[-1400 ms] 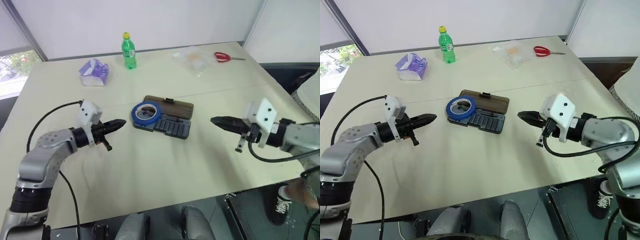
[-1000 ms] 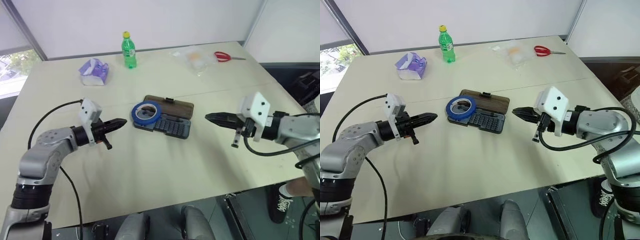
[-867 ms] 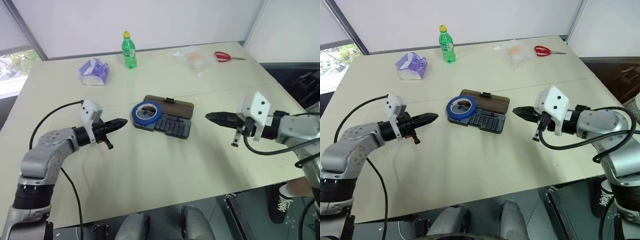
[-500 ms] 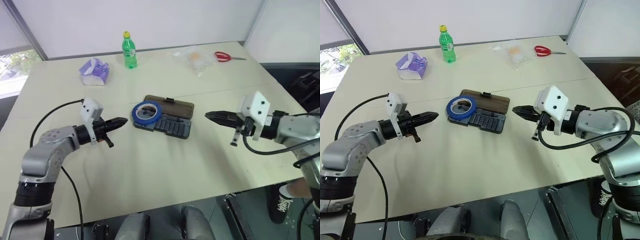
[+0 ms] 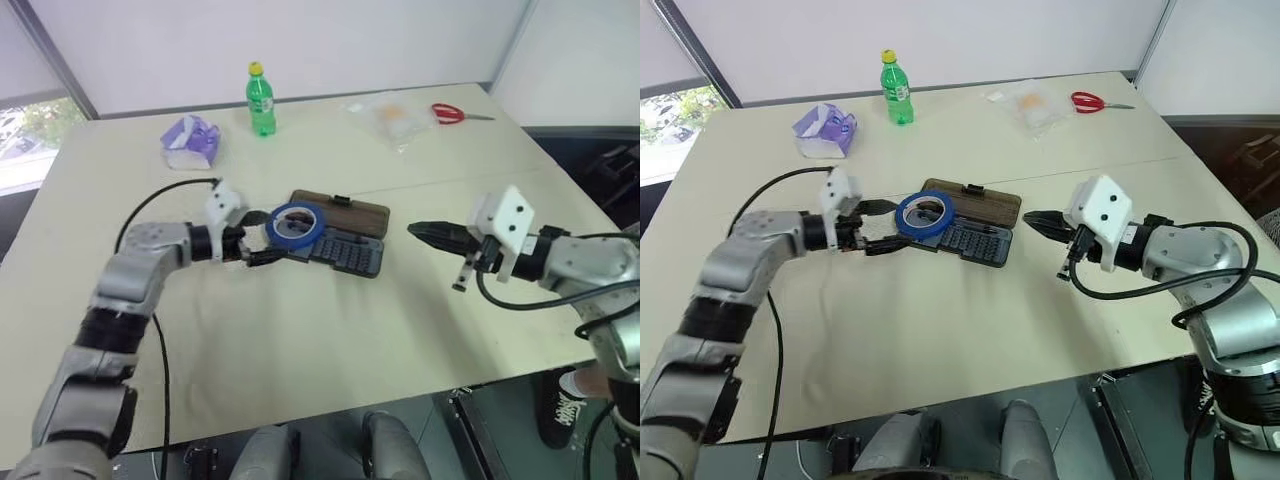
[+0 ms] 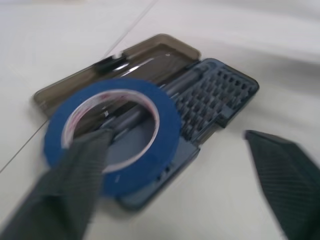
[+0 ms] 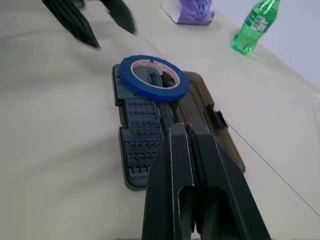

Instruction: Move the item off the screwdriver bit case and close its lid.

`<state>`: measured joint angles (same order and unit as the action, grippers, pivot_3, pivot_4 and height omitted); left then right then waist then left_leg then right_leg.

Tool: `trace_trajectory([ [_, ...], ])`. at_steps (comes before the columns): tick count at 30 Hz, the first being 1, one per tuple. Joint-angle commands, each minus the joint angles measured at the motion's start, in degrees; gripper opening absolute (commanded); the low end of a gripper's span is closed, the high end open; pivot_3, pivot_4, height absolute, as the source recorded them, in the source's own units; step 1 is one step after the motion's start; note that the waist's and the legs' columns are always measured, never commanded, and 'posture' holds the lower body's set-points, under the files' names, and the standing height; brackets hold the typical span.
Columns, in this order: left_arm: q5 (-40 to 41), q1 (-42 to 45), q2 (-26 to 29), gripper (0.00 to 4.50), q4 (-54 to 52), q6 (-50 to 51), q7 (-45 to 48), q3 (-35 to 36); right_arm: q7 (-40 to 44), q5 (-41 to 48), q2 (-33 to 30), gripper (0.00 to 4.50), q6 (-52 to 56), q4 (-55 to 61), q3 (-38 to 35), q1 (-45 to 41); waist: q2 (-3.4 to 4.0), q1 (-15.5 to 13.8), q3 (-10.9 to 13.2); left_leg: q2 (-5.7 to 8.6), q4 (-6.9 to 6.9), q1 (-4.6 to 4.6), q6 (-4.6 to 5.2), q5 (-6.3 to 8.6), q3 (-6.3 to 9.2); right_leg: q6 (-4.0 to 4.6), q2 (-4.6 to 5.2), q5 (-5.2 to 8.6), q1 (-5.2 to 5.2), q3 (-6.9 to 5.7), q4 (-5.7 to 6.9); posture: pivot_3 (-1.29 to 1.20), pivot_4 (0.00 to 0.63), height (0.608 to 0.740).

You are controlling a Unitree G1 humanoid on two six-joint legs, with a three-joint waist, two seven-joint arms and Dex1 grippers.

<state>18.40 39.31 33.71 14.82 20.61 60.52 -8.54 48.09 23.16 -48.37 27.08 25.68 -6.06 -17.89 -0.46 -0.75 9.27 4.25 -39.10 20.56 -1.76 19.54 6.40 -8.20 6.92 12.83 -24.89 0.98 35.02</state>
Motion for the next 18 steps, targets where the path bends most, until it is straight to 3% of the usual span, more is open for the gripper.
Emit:
trace_trajectory([
  [1, -3.9, 5.7, -2.7, 4.47, 9.1, -6.7, 2.9, -1.9, -1.6, -0.7, 0.7, 0.00, -1.3, 2.1, -1.2, 0.6, -0.01, 0.0, 0.0, 0.00, 0.01, 0.00, 0.01, 0.00, 0.00, 0.00, 0.00, 0.00, -0.01, 0.00, 0.01, 0.00, 0.150, 0.740],
  [9, -11.6, 13.6, -9.0, 4.47, 30.3, -19.1, 4.4, -4.2, -5.0, -1.8, 2.1, 0.00, -0.9, 5.1, -2.2, 3.7, -0.02, 0.1, 0.0, 0.00, 0.02, 0.03, 0.01, 0.01, -0.16, -0.01, 0.00, 0.00, -0.04, -0.04, 0.02, 0.00, 0.150, 0.740],
  [18, -14.9, 16.6, -11.2, 4.47, 38.8, -23.7, 4.7, -2.9, -6.6, -1.9, 2.4, 0.00, -0.5, 6.9, -2.8, 5.5, -0.06, 0.1, 0.0, 0.02, -0.03, 0.03, 0.02, 0.01, -0.15, -0.02, 0.00, -0.01, -0.02, -0.04, 0.06, 0.00, 0.150, 0.740],
])
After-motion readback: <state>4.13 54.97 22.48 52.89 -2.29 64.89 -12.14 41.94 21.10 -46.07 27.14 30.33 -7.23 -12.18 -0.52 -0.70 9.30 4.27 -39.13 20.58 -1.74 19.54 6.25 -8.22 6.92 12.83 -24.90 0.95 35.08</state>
